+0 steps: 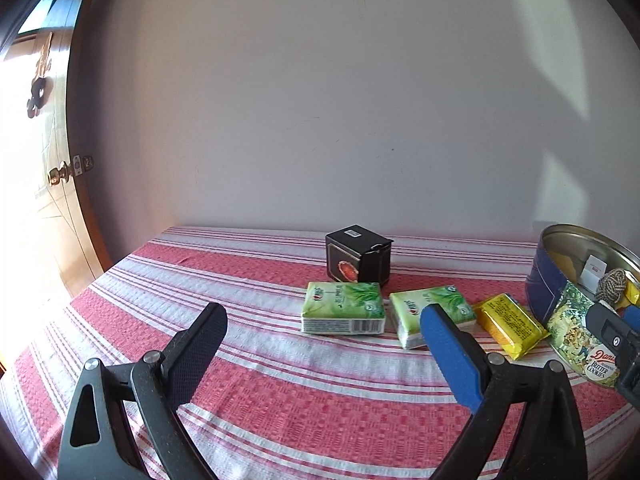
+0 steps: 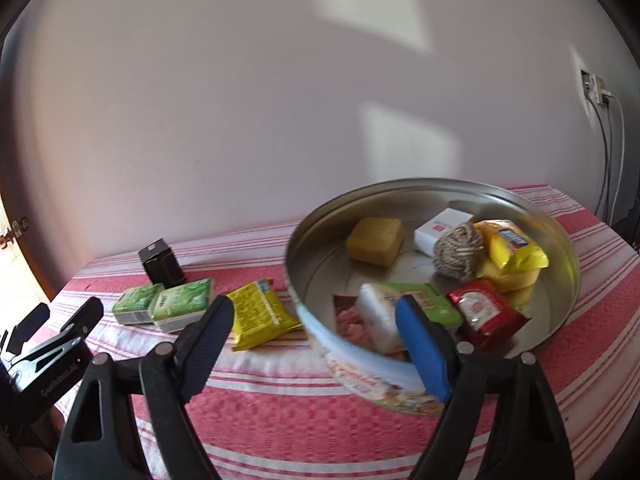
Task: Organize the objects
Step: 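Withdraw both tools from the tin toward the green tissue packs, then grasp the green tissue pack with the left gripper while the right grasps the yellow snack pack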
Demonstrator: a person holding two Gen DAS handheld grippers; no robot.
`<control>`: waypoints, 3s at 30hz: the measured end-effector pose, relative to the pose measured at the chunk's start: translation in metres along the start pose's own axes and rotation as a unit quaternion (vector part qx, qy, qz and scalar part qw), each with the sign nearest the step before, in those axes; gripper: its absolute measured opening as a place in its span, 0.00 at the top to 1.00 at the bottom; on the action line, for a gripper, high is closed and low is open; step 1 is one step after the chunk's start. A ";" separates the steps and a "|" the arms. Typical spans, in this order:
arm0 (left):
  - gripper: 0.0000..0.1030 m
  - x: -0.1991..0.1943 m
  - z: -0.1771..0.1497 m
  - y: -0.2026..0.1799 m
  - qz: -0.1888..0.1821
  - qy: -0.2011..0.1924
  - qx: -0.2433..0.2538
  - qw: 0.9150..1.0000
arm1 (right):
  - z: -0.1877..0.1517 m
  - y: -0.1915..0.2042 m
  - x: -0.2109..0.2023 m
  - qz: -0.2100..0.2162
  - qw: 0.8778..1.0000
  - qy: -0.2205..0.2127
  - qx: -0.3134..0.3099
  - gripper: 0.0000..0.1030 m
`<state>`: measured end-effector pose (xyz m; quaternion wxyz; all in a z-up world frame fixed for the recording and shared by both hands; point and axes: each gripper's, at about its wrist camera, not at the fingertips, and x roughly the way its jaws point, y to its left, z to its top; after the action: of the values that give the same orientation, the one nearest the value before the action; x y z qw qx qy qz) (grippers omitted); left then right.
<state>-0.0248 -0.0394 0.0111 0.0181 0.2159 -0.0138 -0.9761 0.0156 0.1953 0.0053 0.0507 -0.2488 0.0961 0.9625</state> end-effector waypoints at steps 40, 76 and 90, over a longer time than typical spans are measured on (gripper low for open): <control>0.04 0.042 -0.006 0.039 0.036 0.103 -0.041 0.993 | 0.004 0.057 0.138 0.010 0.973 0.196 -0.123 0.49; 0.29 0.096 0.014 0.032 0.008 0.125 -0.067 0.990 | 0.028 0.020 0.056 0.050 0.997 0.034 -0.041 0.50; 0.29 0.001 -0.002 -0.006 0.008 -0.008 -0.013 1.000 | 0.025 0.040 0.040 0.044 0.997 -0.027 -0.062 0.50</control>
<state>-0.0249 -0.0331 0.0083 0.0282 0.2078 -0.0026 -0.9778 -0.0366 0.1639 0.0141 -0.0043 -0.2205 0.0457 0.9743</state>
